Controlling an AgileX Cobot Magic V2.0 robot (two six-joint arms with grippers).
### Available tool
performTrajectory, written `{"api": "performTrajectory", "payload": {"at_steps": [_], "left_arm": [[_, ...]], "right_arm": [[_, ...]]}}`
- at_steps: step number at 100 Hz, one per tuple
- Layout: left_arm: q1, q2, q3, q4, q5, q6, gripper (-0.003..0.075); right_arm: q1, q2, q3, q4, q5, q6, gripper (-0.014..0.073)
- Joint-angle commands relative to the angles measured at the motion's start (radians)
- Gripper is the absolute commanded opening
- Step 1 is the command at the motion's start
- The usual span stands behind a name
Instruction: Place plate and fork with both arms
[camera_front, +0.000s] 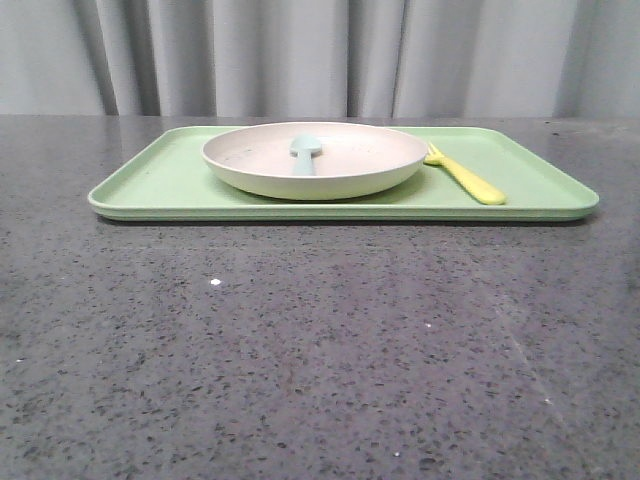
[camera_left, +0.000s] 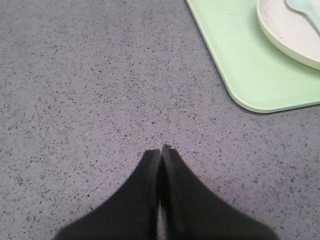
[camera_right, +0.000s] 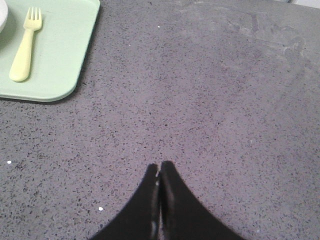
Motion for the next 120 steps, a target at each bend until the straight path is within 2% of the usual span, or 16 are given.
{"api": "performTrajectory", "payload": {"at_steps": [1,30,52,58,76,120], "left_arm": [[0.001,-0.005,-0.027,-0.014,-0.094,-0.004,-0.0020],[-0.019,-0.074,-0.014,0.039,-0.176,-0.004,-0.0020],[-0.067,-0.209,0.130,0.099,-0.385,-0.005,-0.0020],[-0.073,-0.255,0.179,0.122,-0.433,-0.064,-0.0020],[-0.073,-0.380,0.326,0.341,-0.509,-0.346,-0.0020],[-0.073,-0.629,0.518,0.366,-0.535,-0.364,-0.0020]], "right_arm": [[-0.006,0.008,-0.024,-0.028,-0.076,0.001,-0.0120],[-0.006,0.008,-0.024,-0.028,-0.076,0.001,-0.0120],[-0.006,0.008,-0.024,-0.028,-0.076,0.001,-0.0120],[-0.006,0.008,-0.024,-0.028,-0.076,0.001,-0.0120],[-0.006,0.008,-0.024,-0.028,-0.076,0.001,-0.0120],[-0.006,0.008,-0.024,-0.028,-0.076,0.001,-0.0120]]}}
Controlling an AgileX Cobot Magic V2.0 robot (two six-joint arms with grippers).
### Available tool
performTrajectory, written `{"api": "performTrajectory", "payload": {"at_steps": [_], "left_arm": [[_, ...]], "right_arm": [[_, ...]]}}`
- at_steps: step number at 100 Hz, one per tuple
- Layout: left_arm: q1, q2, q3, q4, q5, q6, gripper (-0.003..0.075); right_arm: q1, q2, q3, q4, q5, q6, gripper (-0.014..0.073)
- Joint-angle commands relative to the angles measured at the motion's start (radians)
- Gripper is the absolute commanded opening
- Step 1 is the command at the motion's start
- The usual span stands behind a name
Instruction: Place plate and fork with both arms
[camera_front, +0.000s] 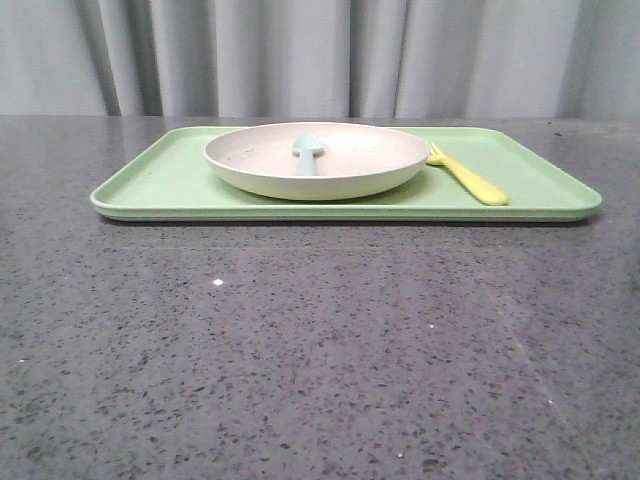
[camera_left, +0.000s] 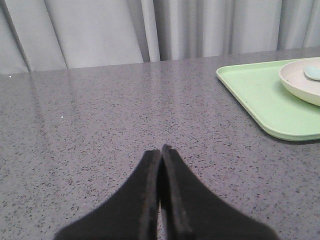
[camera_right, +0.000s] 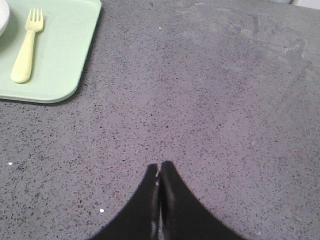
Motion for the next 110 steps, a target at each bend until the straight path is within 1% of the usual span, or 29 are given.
{"api": "performTrajectory", "payload": {"at_steps": [1,30,46,55,110], "left_arm": [[-0.009,-0.026,-0.008,0.002,-0.087,-0.011,-0.0020],[-0.007,-0.117,0.051,0.002,-0.087,-0.011,-0.0020],[0.025,-0.164,0.068,0.002,-0.087,-0.011,-0.0020],[0.042,-0.164,0.080,0.002,-0.114,-0.011,-0.0020],[0.045,-0.164,0.080,0.002,-0.106,-0.011,-0.0020]], "right_arm": [[-0.006,0.008,-0.024,-0.028,-0.073,0.001,-0.0120],[-0.006,0.008,-0.024,-0.028,-0.073,0.001,-0.0120],[-0.006,0.008,-0.024,-0.028,-0.073,0.001,-0.0120],[-0.006,0.008,-0.024,-0.028,-0.073,0.001,-0.0120],[-0.006,0.008,-0.024,-0.028,-0.073,0.001,-0.0120]]}}
